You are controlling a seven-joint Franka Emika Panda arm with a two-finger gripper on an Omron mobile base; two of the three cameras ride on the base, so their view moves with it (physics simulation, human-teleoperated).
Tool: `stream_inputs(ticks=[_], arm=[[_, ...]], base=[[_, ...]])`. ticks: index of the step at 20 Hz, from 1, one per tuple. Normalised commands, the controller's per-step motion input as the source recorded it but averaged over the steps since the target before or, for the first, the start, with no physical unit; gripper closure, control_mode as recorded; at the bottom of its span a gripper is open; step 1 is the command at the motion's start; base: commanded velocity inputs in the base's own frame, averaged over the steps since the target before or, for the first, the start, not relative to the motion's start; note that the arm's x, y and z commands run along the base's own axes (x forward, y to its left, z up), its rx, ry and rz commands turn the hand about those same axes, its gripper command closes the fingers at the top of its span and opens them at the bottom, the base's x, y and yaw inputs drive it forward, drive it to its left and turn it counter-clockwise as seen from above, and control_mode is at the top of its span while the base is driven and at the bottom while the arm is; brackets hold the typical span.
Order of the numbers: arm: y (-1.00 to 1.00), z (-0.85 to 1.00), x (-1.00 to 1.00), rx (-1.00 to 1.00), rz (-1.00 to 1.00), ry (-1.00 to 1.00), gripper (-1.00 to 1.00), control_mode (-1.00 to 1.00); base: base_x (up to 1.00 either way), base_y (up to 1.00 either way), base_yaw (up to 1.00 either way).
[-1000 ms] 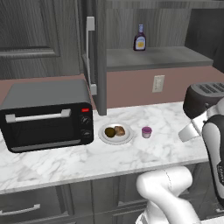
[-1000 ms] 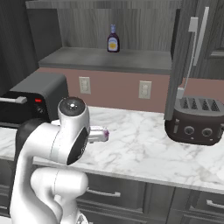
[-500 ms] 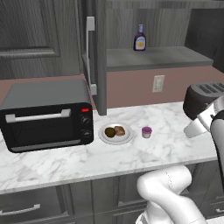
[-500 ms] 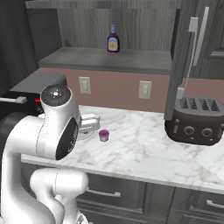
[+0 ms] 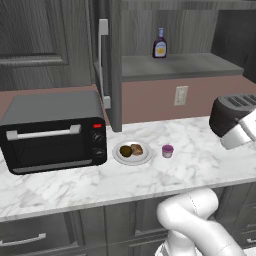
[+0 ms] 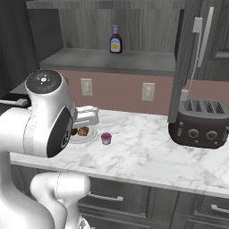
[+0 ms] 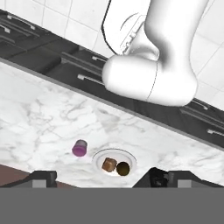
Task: Pick the avocado and bread from the counter and place them on the plate. Then pick the jam from the cabinet and place it next to the plate. Lastly close the cabinet door.
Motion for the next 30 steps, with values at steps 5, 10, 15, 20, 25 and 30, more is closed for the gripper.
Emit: stream_inputs(ticks=[5,10,15,20,25,30], arm=[[0.00,0.41,-0.46,0.00,-0.05,-0.09,-1.00,-1.00],[0.00,0.44,-0.53,0.03,-0.13,-0.14,-1.00,-1.00],[0.00,0.46,-0.42,0.10,-0.16,-0.14,-1.00,-1.00],[-0.04,0.33,-0.27,0.15,-0.12,-0.16,-1.00,-1.00],[-0.20,0.04,-0.26,0.14,-0.02,-0.18,-1.00,-1.00],[-0.17,0.00,-0.18,0.16,-0.03,-0.19,-1.00,-1.00]], base=[[0.00,0.00,0.00],[0.00,0.00,0.00],[0.00,0.00,0.00],[0.00,0.00,0.00],[0.00,0.00,0.00],[0.00,0.00,0.00]])
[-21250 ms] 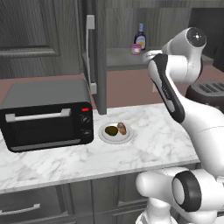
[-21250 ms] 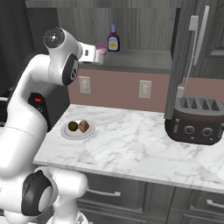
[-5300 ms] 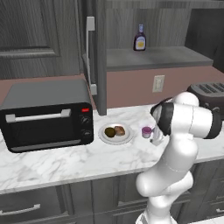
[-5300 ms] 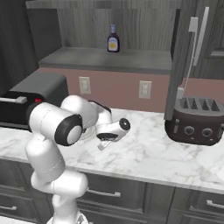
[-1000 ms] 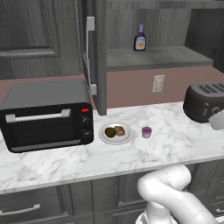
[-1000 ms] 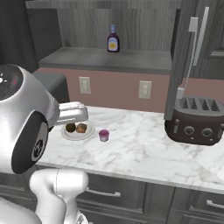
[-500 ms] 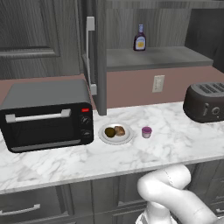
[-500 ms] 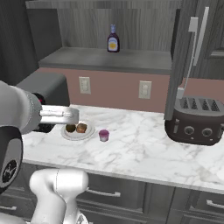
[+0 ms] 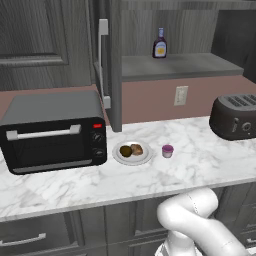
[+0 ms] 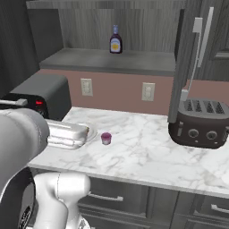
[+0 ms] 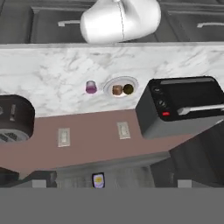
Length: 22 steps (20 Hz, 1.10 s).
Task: Pick the avocado and bread from the counter and place them on the plate. Then pick the jam from the cabinet and place it next to the plate. Lastly close the cabinet door.
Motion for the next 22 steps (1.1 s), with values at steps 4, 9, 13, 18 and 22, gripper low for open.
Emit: stream_inputs(ticks=[4,9,13,18,22], arm=[[-0.12,0.07,-0.03,0.25,-0.09,-0.20,-1.00,-1.00],[-0.18,0.22,0.00,0.31,-0.09,-0.22,-1.00,-1.00],[-0.23,0.24,0.00,0.32,-0.06,-0.23,-1.00,-1.00],[-0.38,0.23,-0.13,0.23,0.00,-0.20,-1.00,-1.00],[-0.32,0.07,-0.06,0.18,0.00,-0.13,-1.00,-1.00]], base=[[0.00,0.00,0.00],[0.00,0.00,0.00],[0.00,0.00,0.00],[0.00,0.00,0.00],[0.00,0.00,0.00]])
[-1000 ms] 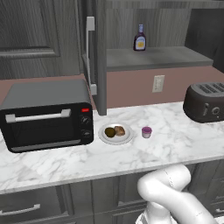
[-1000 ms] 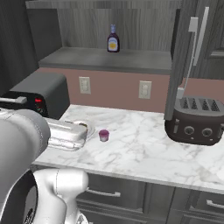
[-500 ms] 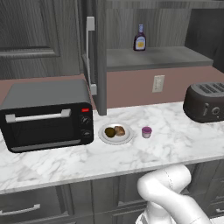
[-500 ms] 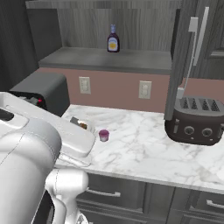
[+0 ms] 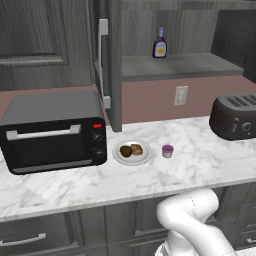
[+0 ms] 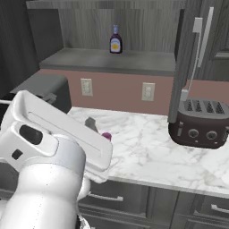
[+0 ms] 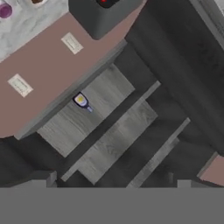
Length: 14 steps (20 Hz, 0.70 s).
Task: Pick the avocado and bread from the counter and place them on the plate. Then pick the jam from the cabinet and place it next to the plate. Lastly close the cabinet door.
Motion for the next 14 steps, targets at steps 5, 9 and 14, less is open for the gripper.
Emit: stream_inputs(ticks=[5,9,14], arm=[[-0.25,0.00,-0.01,0.17,0.03,-0.06,-1.00,-1.00],[-0.23,0.00,0.00,0.19,0.04,-0.03,-1.00,-1.00],[-0.39,0.01,0.00,0.23,0.13,0.00,-1.00,-1.00]], base=[[0.00,0.00,0.00],[0.00,0.00,0.00],[0.00,0.00,0.00]])
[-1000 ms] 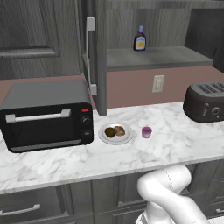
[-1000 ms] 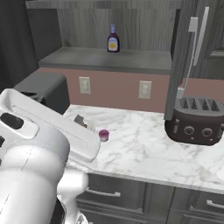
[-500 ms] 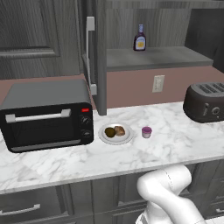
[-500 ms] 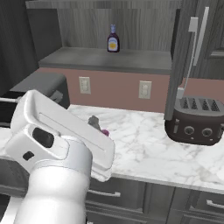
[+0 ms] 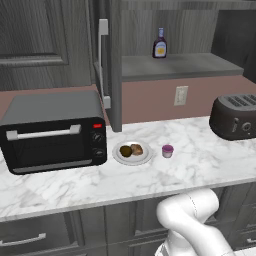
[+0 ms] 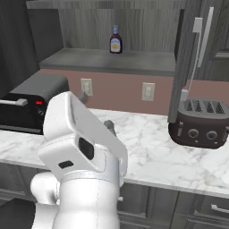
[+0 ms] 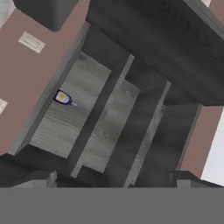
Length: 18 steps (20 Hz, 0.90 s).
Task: Pick the avocado and bread from the counter and place them on the plate. Then pick the jam from the cabinet and place it next to the plate. Lastly close the cabinet door.
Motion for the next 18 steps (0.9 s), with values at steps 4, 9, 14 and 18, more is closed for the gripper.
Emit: stream_inputs(ticks=[4,9,14,18], arm=[[-0.41,0.00,0.00,0.18,0.15,0.00,-1.00,-1.00],[-0.28,0.00,0.11,0.06,0.14,0.00,-1.00,-1.00],[-0.13,-0.20,0.31,0.00,0.16,0.00,-1.00,-1.00],[-0.14,-0.29,0.33,0.00,0.15,0.00,-1.00,-1.00]], base=[[0.00,0.00,0.00],[0.00,0.00,0.00],[0.00,0.00,0.00],[0.00,0.00,0.00]])
